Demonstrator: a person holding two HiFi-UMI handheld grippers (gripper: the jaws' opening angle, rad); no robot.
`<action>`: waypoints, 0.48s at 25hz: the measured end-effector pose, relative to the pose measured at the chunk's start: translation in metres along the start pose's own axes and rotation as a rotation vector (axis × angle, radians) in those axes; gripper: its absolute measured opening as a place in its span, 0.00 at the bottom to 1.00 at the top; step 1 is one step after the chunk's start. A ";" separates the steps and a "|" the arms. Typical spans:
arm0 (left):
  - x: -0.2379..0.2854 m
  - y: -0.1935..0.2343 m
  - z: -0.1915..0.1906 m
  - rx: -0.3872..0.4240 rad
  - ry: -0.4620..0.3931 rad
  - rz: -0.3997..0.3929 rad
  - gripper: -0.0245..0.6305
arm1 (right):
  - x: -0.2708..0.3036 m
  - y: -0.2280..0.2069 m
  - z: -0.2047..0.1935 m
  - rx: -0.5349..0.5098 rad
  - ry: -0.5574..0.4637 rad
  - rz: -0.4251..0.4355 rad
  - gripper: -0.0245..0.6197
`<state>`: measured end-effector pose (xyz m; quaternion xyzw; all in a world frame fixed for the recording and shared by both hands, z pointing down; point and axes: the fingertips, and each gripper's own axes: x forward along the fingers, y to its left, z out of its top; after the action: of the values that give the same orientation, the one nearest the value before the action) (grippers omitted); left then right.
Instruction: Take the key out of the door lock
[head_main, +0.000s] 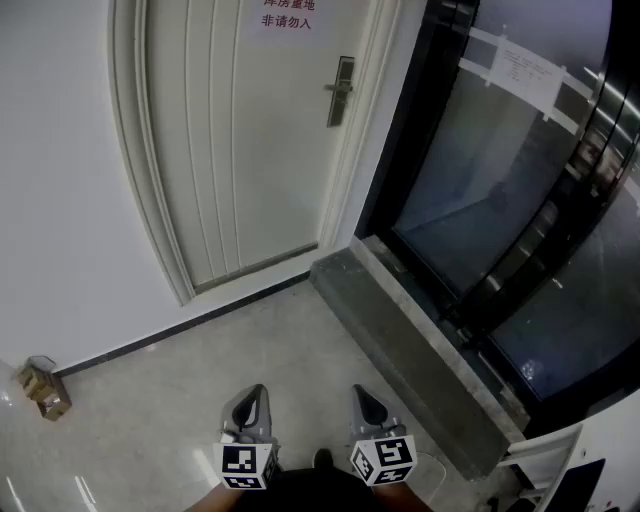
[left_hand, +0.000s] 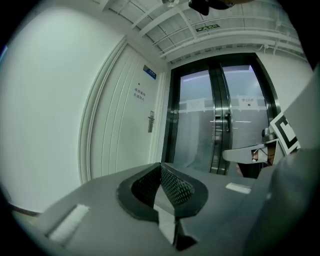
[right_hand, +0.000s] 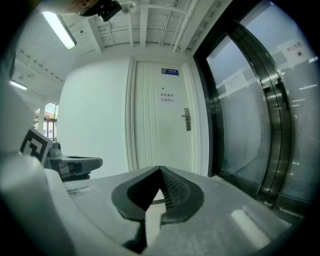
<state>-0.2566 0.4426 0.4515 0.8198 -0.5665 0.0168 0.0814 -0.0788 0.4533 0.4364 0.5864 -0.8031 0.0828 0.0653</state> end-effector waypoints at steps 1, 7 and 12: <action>0.002 -0.001 0.001 -0.002 -0.001 0.001 0.06 | 0.001 -0.002 0.000 0.001 0.002 0.003 0.02; 0.017 -0.011 0.004 -0.007 0.002 0.011 0.06 | 0.007 -0.018 0.003 0.007 0.005 0.021 0.02; 0.028 -0.024 0.002 -0.006 0.015 0.018 0.06 | 0.011 -0.034 0.003 0.013 0.011 0.039 0.02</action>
<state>-0.2243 0.4248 0.4496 0.8143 -0.5734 0.0218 0.0877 -0.0500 0.4327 0.4374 0.5705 -0.8135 0.0927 0.0644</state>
